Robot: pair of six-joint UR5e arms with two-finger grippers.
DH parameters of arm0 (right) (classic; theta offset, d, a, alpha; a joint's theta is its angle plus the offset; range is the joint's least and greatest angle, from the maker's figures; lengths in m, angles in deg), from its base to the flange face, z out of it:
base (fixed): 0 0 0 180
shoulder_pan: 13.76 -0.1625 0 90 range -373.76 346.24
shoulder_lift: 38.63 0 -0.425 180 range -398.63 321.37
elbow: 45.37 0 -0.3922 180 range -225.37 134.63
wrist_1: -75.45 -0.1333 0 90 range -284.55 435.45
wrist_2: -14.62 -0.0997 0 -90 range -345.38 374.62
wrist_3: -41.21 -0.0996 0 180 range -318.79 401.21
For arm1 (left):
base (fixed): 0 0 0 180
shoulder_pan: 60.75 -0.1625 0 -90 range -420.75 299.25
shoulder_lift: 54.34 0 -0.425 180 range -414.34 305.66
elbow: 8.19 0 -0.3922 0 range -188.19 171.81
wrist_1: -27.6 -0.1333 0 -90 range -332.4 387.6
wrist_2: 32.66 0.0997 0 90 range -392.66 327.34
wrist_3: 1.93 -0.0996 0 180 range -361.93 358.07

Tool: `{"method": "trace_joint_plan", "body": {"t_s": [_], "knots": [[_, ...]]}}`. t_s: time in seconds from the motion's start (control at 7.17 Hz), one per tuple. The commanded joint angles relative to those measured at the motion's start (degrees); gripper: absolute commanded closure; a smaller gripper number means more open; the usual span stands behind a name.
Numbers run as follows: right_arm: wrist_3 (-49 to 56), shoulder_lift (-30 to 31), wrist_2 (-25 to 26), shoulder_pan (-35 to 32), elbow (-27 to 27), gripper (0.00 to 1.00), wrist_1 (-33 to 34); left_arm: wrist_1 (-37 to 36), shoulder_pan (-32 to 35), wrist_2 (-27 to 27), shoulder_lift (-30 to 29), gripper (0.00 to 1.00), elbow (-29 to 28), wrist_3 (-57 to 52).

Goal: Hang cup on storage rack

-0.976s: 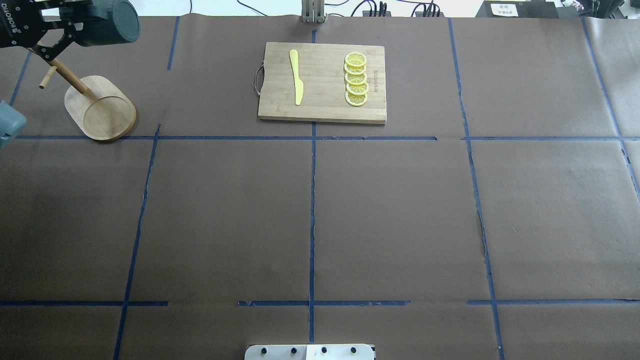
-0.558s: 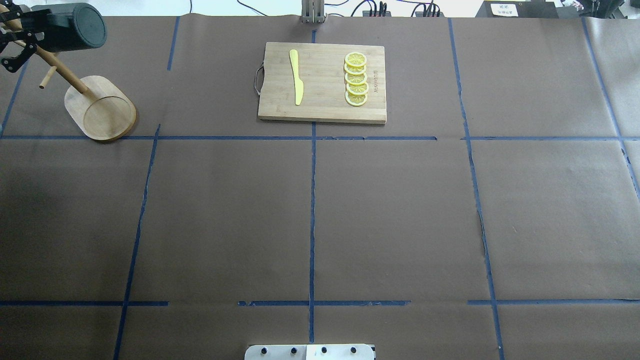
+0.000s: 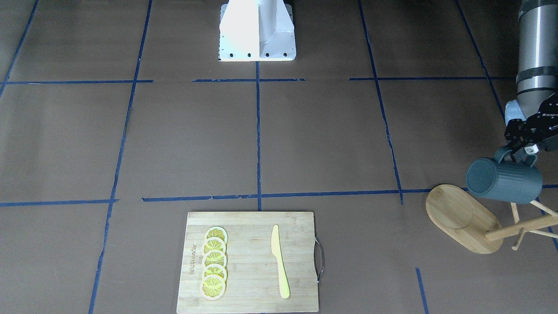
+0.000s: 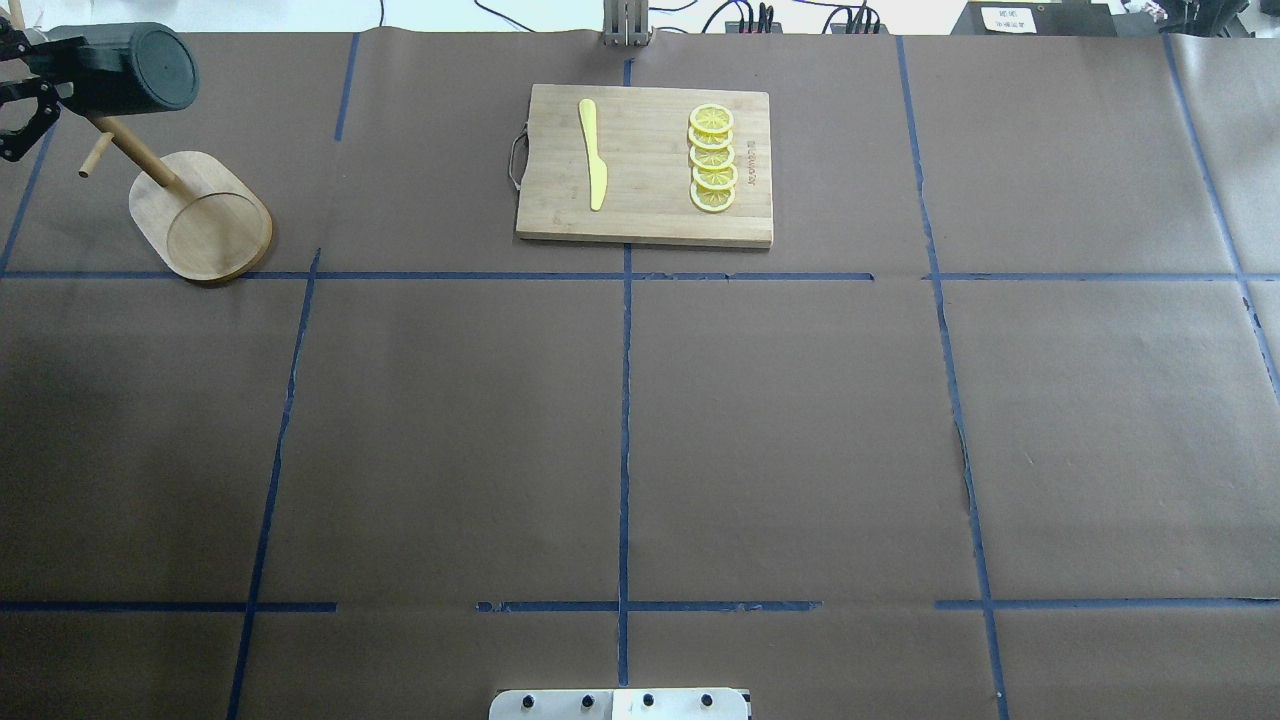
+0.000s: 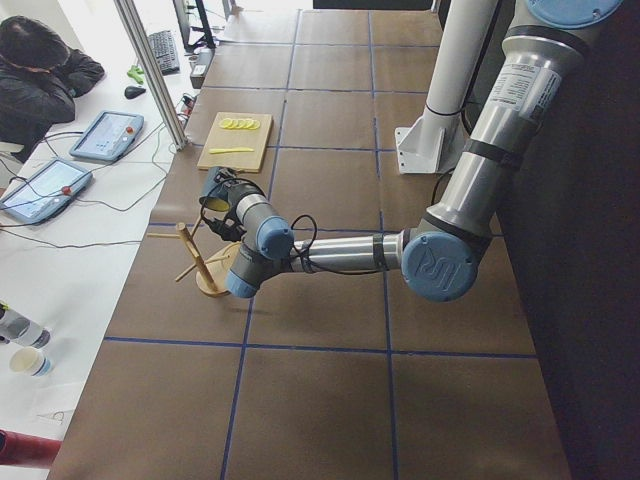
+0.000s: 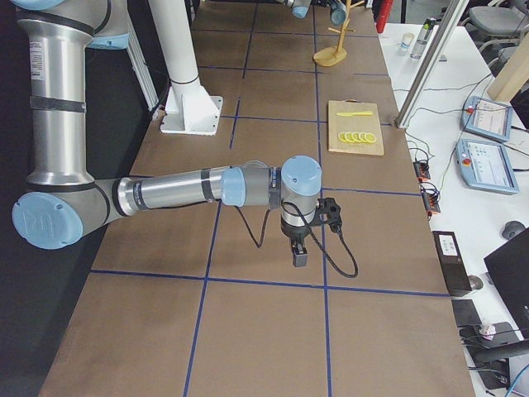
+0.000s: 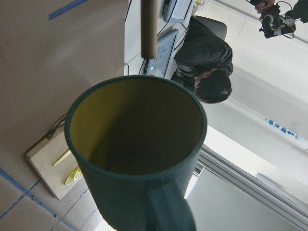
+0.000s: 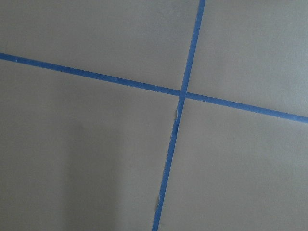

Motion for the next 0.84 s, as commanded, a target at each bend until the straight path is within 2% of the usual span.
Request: {"method": "trace_joint_plan", "body": {"t_s": [0.0,0.7], "knots": [[-0.1,0.1,0.8,0.0,0.4,0.0,0.0,0.2,0.4,0.8,-1.0,1.0,-2.8,-1.7],[-0.3,0.5,0.9,0.0,1.5,0.0,0.1,0.2,0.9,0.8,-1.2,1.0,-8.3,-2.5]]}}
